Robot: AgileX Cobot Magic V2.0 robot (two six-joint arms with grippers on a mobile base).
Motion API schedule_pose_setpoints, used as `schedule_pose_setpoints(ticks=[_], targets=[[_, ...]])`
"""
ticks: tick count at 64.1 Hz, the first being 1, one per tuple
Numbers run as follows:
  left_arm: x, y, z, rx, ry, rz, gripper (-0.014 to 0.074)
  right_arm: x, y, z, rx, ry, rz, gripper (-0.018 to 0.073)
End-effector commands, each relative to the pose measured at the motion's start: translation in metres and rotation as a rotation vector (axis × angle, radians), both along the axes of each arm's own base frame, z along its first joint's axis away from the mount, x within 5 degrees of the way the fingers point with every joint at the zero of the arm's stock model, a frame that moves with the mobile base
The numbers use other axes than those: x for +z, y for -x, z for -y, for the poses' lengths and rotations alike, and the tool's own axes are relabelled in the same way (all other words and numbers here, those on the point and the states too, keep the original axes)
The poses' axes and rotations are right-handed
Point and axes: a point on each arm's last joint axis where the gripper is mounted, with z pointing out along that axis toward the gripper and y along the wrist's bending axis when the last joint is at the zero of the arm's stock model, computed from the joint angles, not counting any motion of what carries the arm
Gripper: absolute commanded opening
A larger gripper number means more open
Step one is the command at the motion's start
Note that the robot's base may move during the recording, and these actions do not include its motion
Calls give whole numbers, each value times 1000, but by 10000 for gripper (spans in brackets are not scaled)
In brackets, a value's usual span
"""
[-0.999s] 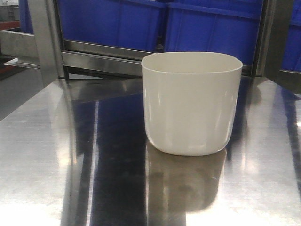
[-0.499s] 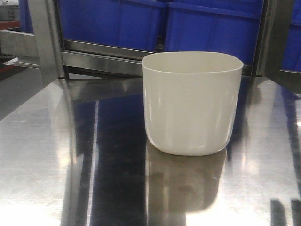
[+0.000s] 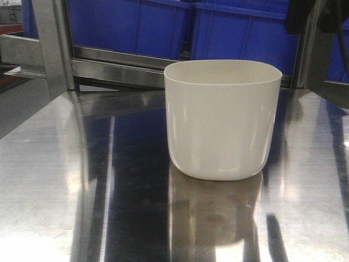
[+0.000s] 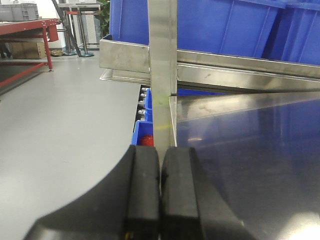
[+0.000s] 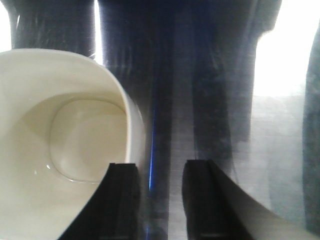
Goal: Move white bin to right shelf second layer
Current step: 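Close the right gripper on the white bin's rim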
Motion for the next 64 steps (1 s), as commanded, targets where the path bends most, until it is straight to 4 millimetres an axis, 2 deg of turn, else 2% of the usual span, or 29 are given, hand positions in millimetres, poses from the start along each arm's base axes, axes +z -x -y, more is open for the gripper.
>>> schedule_pose_setpoints(ticks=[1, 36, 48, 64], targets=[[-1, 0, 0, 1, 19, 68, 85, 16, -5, -7, 13, -24, 62, 328], [-1, 0, 0, 1, 19, 68, 85, -25, -29, -29, -7, -3, -71, 328], [-1, 0, 0, 1, 19, 68, 85, -38, -34, -29, -19, 19, -109, 328], [-1, 0, 0, 1, 19, 68, 85, -41, -34, -31, -18, -13, -115, 328]])
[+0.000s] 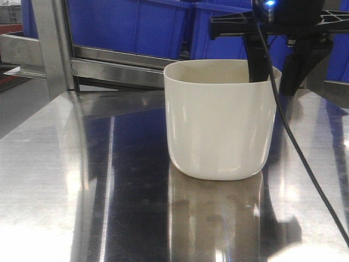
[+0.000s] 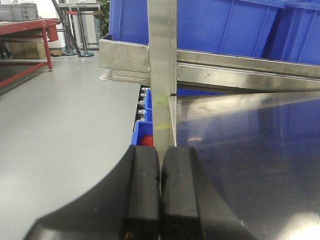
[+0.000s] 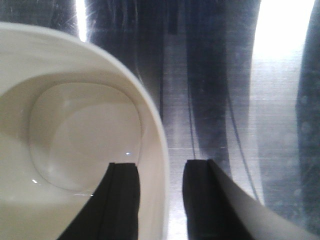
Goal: Move white bin to right shelf second layer
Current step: 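Close the right gripper on the white bin's rim, then lift the white bin off the table with the right gripper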
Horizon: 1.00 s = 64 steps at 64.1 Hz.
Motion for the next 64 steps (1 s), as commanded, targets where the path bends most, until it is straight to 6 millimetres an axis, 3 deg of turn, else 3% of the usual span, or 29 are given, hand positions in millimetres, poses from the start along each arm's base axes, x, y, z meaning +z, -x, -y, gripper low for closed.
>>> schedule_pose_setpoints(ticks=[1, 14, 25, 48, 64], targets=[[-1, 0, 0, 1, 19, 68, 85, 22, 1, 3, -2, -54, 79, 328], [-1, 0, 0, 1, 19, 68, 85, 22, -3, 11, -31, -55, 79, 270], [-1, 0, 0, 1, 19, 68, 85, 21, -4, 13, -39, -53, 70, 37], [-1, 0, 0, 1, 19, 68, 85, 43, 6, 23, 13, -67, 130, 55], [-1, 0, 0, 1, 19, 68, 85, 64, 9, 61, 101, -91, 173, 55]])
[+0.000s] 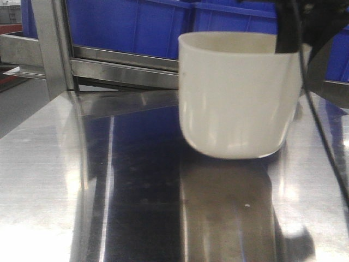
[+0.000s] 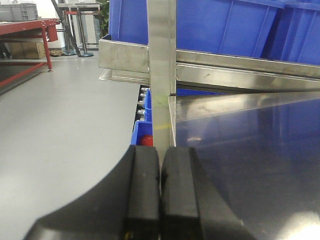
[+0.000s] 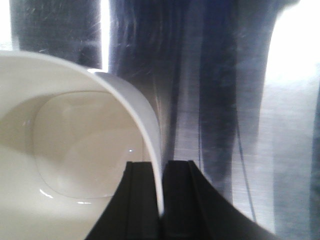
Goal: Move white bin to right shelf second layer
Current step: 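Lift the white bin off the table with the right gripper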
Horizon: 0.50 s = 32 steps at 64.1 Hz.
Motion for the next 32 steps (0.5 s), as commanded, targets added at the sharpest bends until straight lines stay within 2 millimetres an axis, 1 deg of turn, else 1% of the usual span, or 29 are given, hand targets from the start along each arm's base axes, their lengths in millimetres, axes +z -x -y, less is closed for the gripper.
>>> schedule_pose_setpoints(ticks=[1, 12, 20, 27, 32], targets=[[-1, 0, 0, 1, 19, 68, 85, 28, 6, 22, 39, -24, 112, 55], [-1, 0, 0, 1, 19, 68, 85, 24, 14, 63, 37, 32, 152, 55], [-1, 0, 0, 1, 19, 68, 85, 18, 28, 93, -20, 22, 205, 55], [-1, 0, 0, 1, 19, 68, 85, 14, 42, 106, -69, 17, 269, 55], [-1, 0, 0, 1, 19, 68, 85, 12, 54, 111, -85, 12, 326, 55]])
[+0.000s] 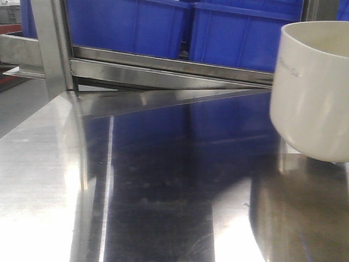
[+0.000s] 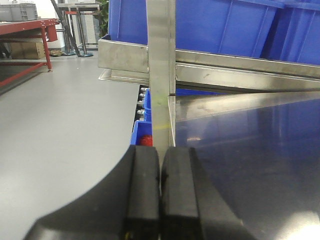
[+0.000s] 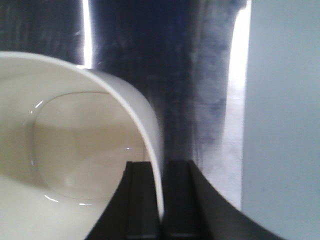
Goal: Move white bin to right shelf second layer
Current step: 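Lift the white bin off the table with the right gripper, then hold the bin in the right gripper and turn the base away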
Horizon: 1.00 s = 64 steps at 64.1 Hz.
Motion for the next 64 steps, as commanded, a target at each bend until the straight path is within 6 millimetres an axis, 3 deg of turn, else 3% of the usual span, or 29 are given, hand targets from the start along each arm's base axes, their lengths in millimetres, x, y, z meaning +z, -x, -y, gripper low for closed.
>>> schedule_pose_setpoints(ticks=[1, 23, 36, 46, 64], targets=[[-1, 0, 0, 1, 19, 68, 85, 19, 15, 6, -13, -27, 192, 55], [-1, 0, 0, 1, 19, 68, 85, 13, 87, 12, -15, -42, 364, 55], [-1, 0, 0, 1, 19, 68, 85, 14, 118, 15, -14, -48, 428, 55], [-1, 0, 0, 1, 19, 68, 85, 13, 128, 15, -13, -45, 406, 55], [-1, 0, 0, 1, 19, 68, 85, 11, 129, 16, -13, -43, 381, 55]])
